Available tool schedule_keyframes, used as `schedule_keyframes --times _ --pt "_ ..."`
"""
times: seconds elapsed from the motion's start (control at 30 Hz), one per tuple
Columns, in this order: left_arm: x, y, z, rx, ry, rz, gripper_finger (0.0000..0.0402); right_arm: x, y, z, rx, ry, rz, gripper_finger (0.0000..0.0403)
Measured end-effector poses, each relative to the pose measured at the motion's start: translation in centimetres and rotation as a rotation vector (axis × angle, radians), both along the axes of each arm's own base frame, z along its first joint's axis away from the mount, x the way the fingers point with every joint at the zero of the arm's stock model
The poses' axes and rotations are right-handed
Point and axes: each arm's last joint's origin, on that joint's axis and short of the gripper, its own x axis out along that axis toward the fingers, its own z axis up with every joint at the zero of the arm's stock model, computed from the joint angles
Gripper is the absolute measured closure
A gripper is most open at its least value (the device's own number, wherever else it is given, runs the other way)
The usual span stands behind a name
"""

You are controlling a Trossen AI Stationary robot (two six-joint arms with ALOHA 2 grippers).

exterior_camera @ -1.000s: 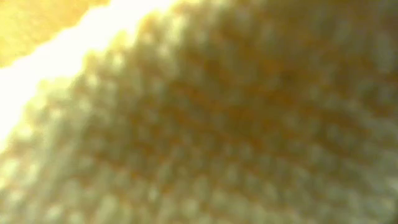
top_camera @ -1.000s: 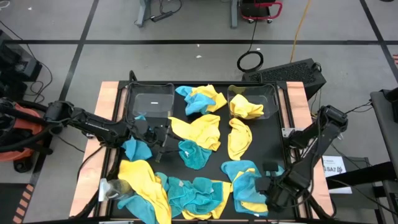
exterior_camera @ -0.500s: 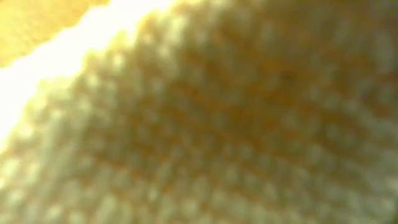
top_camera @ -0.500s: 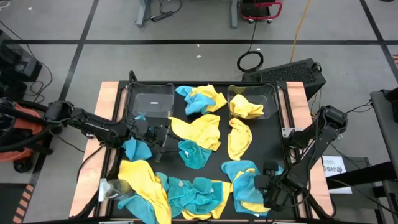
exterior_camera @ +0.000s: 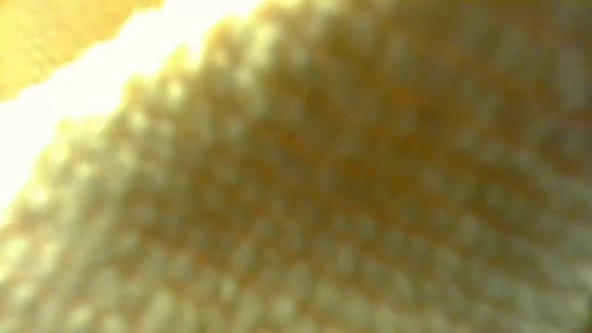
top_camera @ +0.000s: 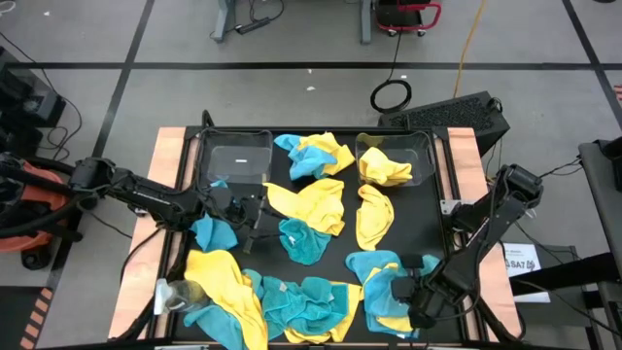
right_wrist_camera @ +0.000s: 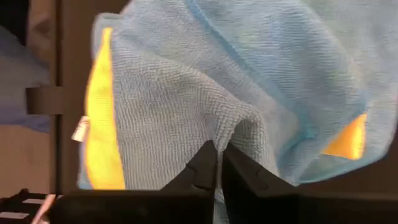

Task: Sort microfiber towel by color & place in baskets
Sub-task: Put the blue microfiber cloth into the left transparent bin

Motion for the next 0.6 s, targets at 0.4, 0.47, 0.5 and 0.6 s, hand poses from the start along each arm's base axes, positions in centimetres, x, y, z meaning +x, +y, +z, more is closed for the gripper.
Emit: schedule_keyframes --times 0.4,0.47,0.5,0.6 --pt "0.1 0.0 1.3 0.023 -0.146 0.012 0.0146 1.7 -1.2 6.8 -0.194 -0.065 0.065 0.0402" --pt "0.1 0.0 1.7 0.02 -0.179 0.012 0.013 2.2 -1.5 8.2 -0.221 -0.098 0.081 0.0402" --pt "0.1 0.0 1.9 0.019 -0.195 0.013 0.0122 2.4 -1.7 8.8 -0.238 -0.113 0.089 0.0402" --pt "0.4 0.0 2.8 0.016 -0.229 0.013 0.0106 3.0 -2.3 10.5 -0.301 -0.166 0.107 0.0402"
